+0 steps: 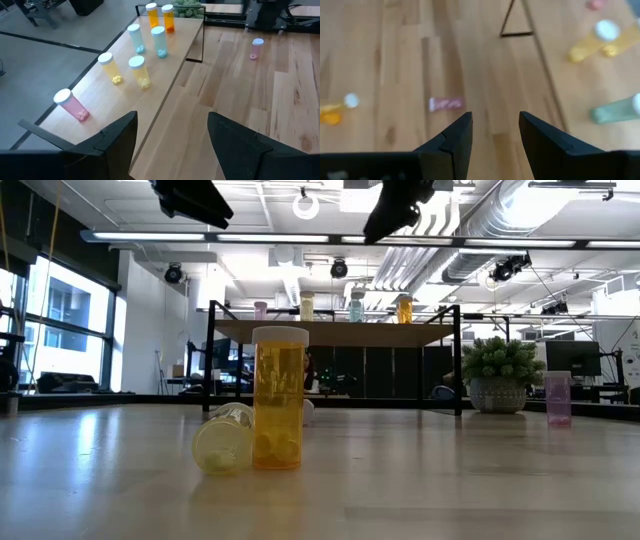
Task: Pick and place medicine bottles onto shelf by color
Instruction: Put the orange pill bottle aligned with the other orange pill bottles on the shelf
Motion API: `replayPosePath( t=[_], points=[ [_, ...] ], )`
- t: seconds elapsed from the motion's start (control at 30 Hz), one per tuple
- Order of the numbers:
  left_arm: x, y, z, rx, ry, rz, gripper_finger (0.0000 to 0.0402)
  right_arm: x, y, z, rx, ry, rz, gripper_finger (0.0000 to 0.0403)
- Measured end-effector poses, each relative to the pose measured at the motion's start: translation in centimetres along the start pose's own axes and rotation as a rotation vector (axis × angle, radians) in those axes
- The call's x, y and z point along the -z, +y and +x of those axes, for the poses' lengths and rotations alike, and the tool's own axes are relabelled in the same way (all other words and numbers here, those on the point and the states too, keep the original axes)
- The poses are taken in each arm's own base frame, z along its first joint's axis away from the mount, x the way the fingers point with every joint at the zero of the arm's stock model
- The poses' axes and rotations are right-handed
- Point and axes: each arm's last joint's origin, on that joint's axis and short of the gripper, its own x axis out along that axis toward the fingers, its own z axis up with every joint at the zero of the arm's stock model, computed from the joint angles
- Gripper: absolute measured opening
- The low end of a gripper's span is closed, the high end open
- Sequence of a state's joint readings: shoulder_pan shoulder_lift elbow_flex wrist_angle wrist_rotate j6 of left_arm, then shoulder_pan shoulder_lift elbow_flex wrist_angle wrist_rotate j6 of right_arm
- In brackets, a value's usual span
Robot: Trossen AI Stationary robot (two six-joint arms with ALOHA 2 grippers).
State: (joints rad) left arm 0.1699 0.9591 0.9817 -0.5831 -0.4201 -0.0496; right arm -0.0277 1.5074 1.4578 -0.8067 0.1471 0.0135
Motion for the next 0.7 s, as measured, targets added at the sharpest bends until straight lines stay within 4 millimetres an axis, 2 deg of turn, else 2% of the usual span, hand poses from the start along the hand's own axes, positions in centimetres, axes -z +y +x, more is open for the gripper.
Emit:
replayPosePath(
  t=[0.33, 0.6, 0.7],
  points=[
    [0.1, -0.5, 0.0, 0.171, 0.02, -0.057, 0.0229, 1.0, 4.8, -0.5, -0.099, 0.041, -0.093, 0.0154],
    [0.4, -1.5, -0.5, 0.269, 0.051, -0.067, 0.0229, 4.7, 7.8, 3.0, -0.145, 0.056, -0.107, 0.0154],
    [0.4, -2.1, -0.7, 0.293, 0.053, -0.077, 0.0229, 5.4, 8.6, 3.7, -0.178, 0.019, -0.103, 0.0154]
  ],
)
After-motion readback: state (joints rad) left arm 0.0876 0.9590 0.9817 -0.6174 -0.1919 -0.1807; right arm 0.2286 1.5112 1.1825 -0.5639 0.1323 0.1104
